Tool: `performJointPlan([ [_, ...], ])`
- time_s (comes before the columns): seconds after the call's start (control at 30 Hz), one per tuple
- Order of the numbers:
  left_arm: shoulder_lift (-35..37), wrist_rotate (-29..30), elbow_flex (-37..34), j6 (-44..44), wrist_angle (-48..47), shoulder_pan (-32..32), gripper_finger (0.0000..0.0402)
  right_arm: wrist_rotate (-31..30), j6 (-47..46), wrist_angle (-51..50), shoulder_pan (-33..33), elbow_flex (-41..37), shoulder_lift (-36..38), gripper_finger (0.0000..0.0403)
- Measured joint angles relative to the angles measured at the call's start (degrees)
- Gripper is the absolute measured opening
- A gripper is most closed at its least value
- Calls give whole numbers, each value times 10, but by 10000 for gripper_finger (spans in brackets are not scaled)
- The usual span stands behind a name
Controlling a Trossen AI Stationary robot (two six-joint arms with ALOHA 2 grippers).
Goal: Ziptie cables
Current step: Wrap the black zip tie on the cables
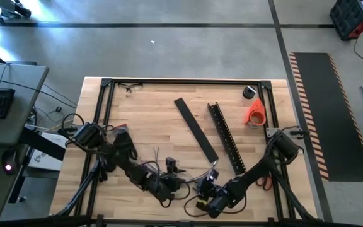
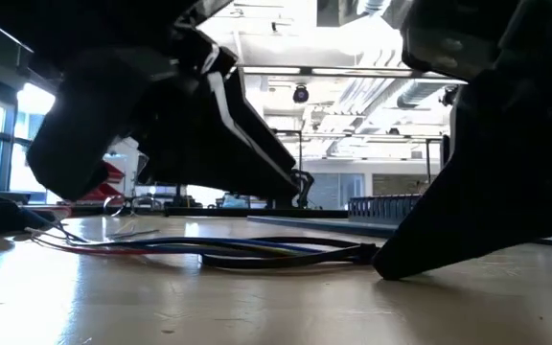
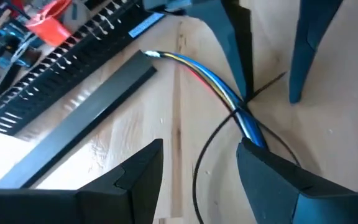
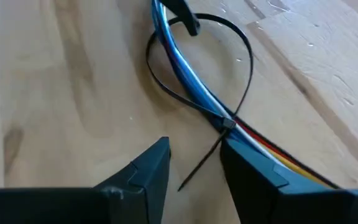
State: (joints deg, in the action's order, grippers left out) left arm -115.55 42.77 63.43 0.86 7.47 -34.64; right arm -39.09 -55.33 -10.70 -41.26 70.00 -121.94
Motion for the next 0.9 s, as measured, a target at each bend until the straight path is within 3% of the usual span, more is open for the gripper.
performJointPlan([
  [0.2,0,4,0,27,2,-7,184,-35,-1,-3,-6,0,-8,68],
  [0.37,0,2,0,44,1,-7,184,-29,33,-3,-2,0,-8,6],
  [0.5,0,-4,0,50,4,-7,184,-54,53,-10,-6,1,-9,2],
  [0.7,0,-10,0,17,38,-7,184,-138,118,-65,-16,37,-11,0],
  [0.9,0,13,0,-44,83,-6,184,-213,302,-71,-34,80,-10,0],
])
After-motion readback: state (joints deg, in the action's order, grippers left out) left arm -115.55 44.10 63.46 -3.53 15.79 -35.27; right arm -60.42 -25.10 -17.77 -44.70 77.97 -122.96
